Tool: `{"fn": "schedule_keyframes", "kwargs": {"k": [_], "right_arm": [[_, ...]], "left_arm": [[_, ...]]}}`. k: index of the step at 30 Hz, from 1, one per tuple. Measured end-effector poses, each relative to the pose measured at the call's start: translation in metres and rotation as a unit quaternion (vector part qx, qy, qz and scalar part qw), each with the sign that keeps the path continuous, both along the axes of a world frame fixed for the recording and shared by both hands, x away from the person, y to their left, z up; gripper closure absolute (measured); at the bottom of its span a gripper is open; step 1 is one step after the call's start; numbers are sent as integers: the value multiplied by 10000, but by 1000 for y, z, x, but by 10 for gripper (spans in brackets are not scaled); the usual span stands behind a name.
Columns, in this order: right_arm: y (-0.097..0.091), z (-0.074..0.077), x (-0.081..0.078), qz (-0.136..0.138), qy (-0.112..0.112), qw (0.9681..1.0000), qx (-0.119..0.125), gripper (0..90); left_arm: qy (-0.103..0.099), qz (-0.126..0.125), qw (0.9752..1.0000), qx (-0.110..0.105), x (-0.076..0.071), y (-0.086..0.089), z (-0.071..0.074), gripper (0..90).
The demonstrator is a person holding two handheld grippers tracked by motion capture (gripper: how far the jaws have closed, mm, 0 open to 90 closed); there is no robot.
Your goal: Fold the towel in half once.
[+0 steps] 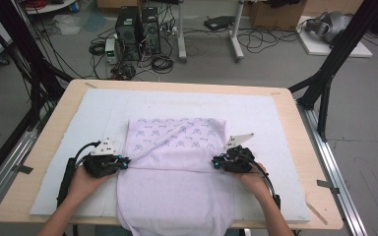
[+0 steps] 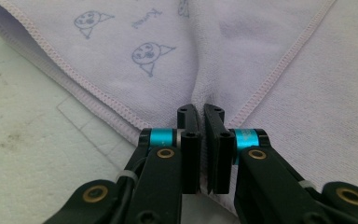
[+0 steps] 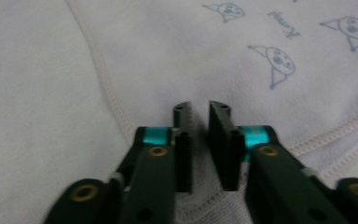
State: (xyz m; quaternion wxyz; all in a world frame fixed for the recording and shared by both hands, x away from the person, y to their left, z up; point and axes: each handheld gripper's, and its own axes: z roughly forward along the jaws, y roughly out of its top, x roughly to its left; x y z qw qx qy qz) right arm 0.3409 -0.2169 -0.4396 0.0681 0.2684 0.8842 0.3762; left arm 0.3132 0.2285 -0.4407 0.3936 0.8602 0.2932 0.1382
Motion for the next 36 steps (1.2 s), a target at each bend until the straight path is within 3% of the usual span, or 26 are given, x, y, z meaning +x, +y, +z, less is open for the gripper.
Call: {"fn": "schedule_keyframes", "kwargs": {"k": [5,11,18,19,21,23,25,28,32,36], "right_arm": [[-3,6,-2,74,-92,9998,142,874],[-14,29,-14,170,-358,9986,337,877],[-30,55,-46,479,-619,9958,480,876],[-33,57,-52,520,-666,9952,489,874],[-37,59,-61,565,-686,9951,438,819],[-38,57,-62,561,-653,9953,442,730],[-36,51,-58,470,-620,9963,356,640],[-28,38,-51,472,-572,9965,386,608],[-14,17,-45,517,-359,9979,180,581],[-7,6,-44,479,-239,9986,39,597]], "left_arm": [[-42,122,9997,-183,-3,5,7,856],[-240,78,9991,-330,-13,4,27,856],[-397,-194,9981,-421,-41,5,44,849],[-393,-282,9977,-481,-47,6,45,826],[-360,-287,9977,-492,-53,7,44,660],[-312,-196,9983,-460,-54,9,42,547],[-227,-118,9987,-449,-49,9,39,519],[-168,-163,9989,-418,-42,3,32,533],[31,-304,9992,-242,-33,-6,18,616],[147,-350,9992,-110,-31,-12,6,636]]}}
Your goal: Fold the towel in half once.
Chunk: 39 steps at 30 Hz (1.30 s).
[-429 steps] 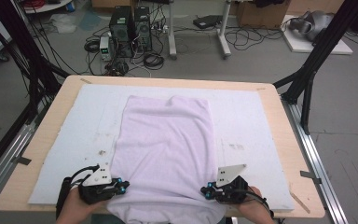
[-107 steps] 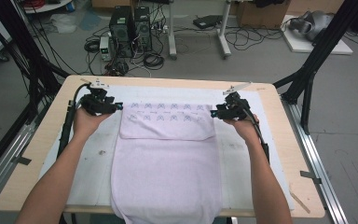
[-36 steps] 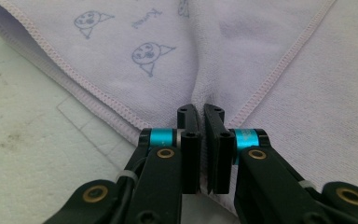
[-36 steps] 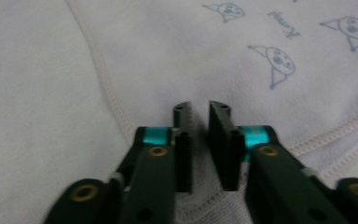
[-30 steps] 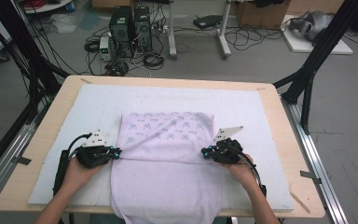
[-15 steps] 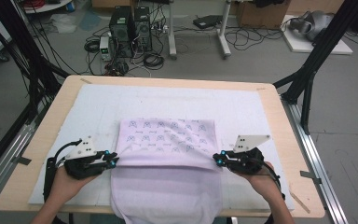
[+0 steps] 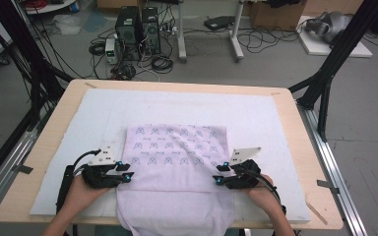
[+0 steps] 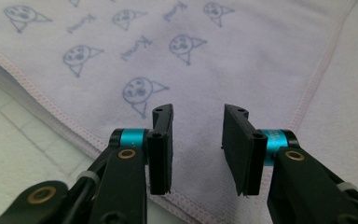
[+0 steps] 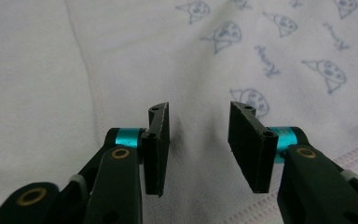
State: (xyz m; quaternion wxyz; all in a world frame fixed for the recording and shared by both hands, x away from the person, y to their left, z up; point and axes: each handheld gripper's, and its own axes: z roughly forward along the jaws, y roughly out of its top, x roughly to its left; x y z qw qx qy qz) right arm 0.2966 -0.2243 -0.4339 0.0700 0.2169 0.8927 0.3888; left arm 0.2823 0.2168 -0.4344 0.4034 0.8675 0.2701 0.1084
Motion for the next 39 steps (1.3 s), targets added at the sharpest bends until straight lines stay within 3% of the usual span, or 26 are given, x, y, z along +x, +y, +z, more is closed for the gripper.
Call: {"fn": "schedule_keyframes", "kwargs": {"k": [2,4,8,15,25,31,33,36,39], "right_arm": [[2,-7,0,-32,94,9999,-89,641],[2,-9,-1,-67,78,9999,32,714],[2,-9,0,-26,65,10000,42,818],[-4,0,-2,-19,72,9996,283,859],[-10,27,-18,115,-204,9974,682,858],[-15,35,-44,305,-187,9962,789,856],[-16,37,-52,425,-153,9956,825,817],[-19,37,-44,204,-107,9963,833,679],[-21,38,-25,-113,-125,9969,764,631]], "left_arm": [[104,-66,9999,44,1,-2,-6,676],[75,-1,9999,-76,0,-1,-9,738],[222,27,9994,-253,5,3,-10,860],[110,15,9993,-357,2,5,-2,877],[-185,-19,9987,-475,-16,14,24,877],[-227,-245,9984,-452,-42,14,31,877],[-229,-315,9983,-432,-46,13,31,857],[-273,-164,9990,-326,-37,13,32,693],[-336,67,9987,-385,-19,13,33,633]]}}
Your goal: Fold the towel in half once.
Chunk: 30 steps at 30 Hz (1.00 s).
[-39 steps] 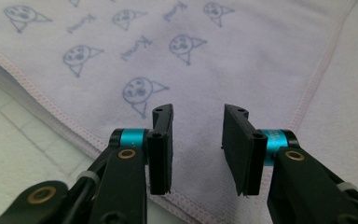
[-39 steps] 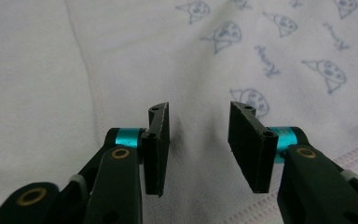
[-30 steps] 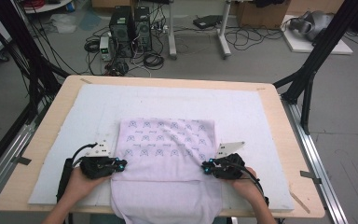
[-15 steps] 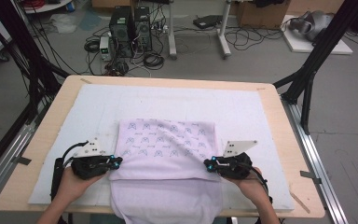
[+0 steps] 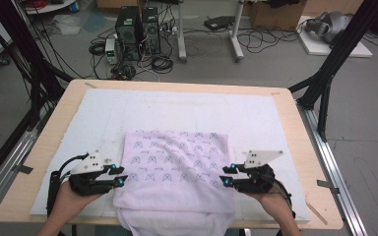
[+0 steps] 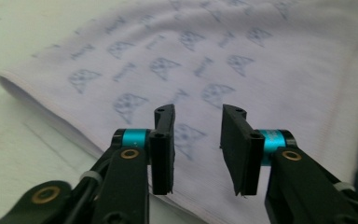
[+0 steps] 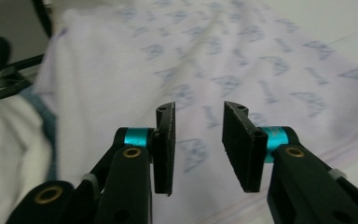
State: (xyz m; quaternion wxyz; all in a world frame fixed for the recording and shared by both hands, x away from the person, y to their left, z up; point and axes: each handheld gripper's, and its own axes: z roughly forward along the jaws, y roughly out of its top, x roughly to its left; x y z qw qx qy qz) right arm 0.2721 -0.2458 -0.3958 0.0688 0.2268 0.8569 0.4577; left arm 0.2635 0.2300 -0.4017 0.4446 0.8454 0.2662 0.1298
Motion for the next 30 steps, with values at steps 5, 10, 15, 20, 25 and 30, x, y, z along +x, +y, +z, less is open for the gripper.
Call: {"fn": "schedule_keyframes", "kwargs": {"k": [5,10,15,20,25,30], "right_arm": [[0,1,45,-484,-32,9986,-218,534],[4,0,88,-654,-36,9958,-639,531],[8,-3,122,-873,27,9925,-854,464],[8,-19,144,-1062,121,9900,-925,405],[8,-37,154,-1122,421,9862,-1142,421],[10,-40,155,-876,718,9892,-926,813]], "left_arm": [[-19,490,9988,-38,40,-2,0,568],[64,885,9960,43,84,-9,1,541],[176,1290,9913,169,122,-10,-7,494],[523,1740,9831,228,143,0,-28,429],[752,1582,9840,333,148,-1,-40,423],[726,1245,9891,286,146,-5,-38,765]]}}
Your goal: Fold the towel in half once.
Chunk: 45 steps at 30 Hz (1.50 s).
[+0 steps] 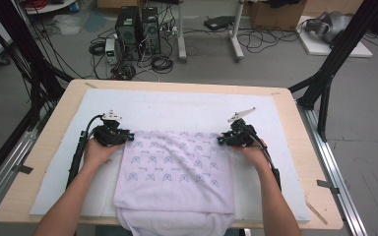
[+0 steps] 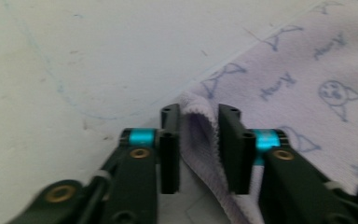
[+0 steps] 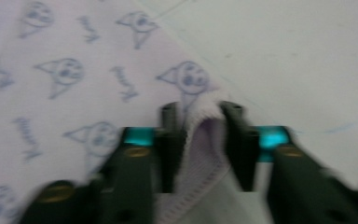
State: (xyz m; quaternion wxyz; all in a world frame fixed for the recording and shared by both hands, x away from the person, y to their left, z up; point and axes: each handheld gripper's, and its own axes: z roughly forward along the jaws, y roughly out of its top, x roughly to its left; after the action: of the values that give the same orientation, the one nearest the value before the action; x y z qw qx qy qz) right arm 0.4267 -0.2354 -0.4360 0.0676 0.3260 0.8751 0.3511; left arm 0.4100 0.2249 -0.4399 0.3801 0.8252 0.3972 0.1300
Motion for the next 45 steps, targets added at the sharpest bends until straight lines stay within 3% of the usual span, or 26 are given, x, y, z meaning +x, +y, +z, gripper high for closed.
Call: {"fn": "schedule_keyframes", "kwargs": {"k": [2,5,8,10,13,17,19,21,22,23,25,31,34,36,37,41,43,45], "right_arm": [[6,3,-3,94,-80,9998,-162,836],[7,10,-2,38,-220,9995,-223,839],[2,24,1,-130,-383,9991,-121,841],[2,37,4,-193,-537,9983,-90,841],[5,59,11,-260,-770,9965,-198,841],[7,91,24,-346,-1001,9939,-303,841],[7,108,31,-418,-1143,9923,-236,841],[6,120,36,-504,-1256,9907,-155,825],[5,122,39,-550,-1272,9902,-161,785],[4,121,42,-639,-1251,9899,-185,684],[1,114,47,-746,-1055,9915,-124,602],[-5,85,35,-672,-843,9942,14,530],[-3,79,31,-560,-544,9969,-35,473],[-1,79,23,-428,-769,9961,11,482],[0,80,21,-409,-794,9960,27,473],[4,78,8,-305,-811,9961,154,449],[6,76,1,-267,-834,9960,203,437],[6,72,-8,-214,-847,9958,277,426]], "left_arm": [[-100,-43,9998,138,-2,-2,3,836],[-142,35,9998,109,0,0,5,849],[-323,205,9992,-80,5,5,13,852],[-373,227,9990,7,12,5,23,852],[-628,326,9975,-88,22,6,49,852],[-969,389,9945,-16,37,5,94,852],[-1115,422,9929,-28,43,5,114,851],[-1214,483,9914,37,48,4,125,826],[-1198,605,9909,82,50,4,126,757],[-1167,661,9909,112,51,6,124,657],[-998,644,9928,125,51,11,116,598],[-741,582,9955,-80,37,24,85,539],[-695,483,9962,-186,25,26,74,529],[-641,472,9966,-207,19,25,68,517],[-612,445,9967,-303,14,25,64,506],[-617,307,9971,-309,2,20,57,491],[-512,170,9982,-262,-3,19,57,471],[-659,105,9974,-261,-11,15,57,459]]}}
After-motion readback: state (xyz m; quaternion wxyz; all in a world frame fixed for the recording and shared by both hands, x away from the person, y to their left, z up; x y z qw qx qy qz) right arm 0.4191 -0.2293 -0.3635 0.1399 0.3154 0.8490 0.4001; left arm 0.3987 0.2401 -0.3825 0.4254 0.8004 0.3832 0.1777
